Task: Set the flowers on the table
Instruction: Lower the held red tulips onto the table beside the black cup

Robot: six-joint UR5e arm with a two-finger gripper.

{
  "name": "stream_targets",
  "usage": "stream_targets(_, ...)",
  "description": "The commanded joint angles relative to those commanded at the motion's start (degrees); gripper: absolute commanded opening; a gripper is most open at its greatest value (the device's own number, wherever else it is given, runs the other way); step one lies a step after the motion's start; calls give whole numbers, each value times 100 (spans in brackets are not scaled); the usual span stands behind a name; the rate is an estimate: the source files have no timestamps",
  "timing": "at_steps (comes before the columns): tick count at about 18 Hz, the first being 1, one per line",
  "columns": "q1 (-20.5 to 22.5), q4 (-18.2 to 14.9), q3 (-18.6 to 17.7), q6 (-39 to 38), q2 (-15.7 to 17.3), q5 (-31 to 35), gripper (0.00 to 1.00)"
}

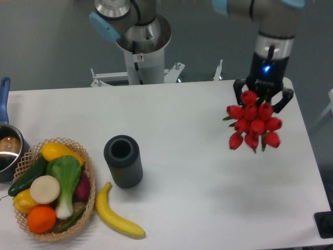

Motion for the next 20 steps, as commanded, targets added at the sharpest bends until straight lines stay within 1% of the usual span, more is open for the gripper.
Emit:
stream_targets(2, -299, 0, 61, -9, -176, 660, 43)
stream_targets(4, -467, -9, 114, -26, -361, 952, 43)
stream_targets(5, -485, -9, 106, -70, -431, 1005, 43)
stream_targets(9, -687, 9, 123, -649, -695, 1076, 43)
stream_targets(11, -879, 26, 158, -1201, -896, 1058, 45)
stream_targets(15, -924, 175, 158, -1274, -1187, 1094, 45)
stream_targets(20, -986, 316, 150, -1371, -1381, 1094, 45)
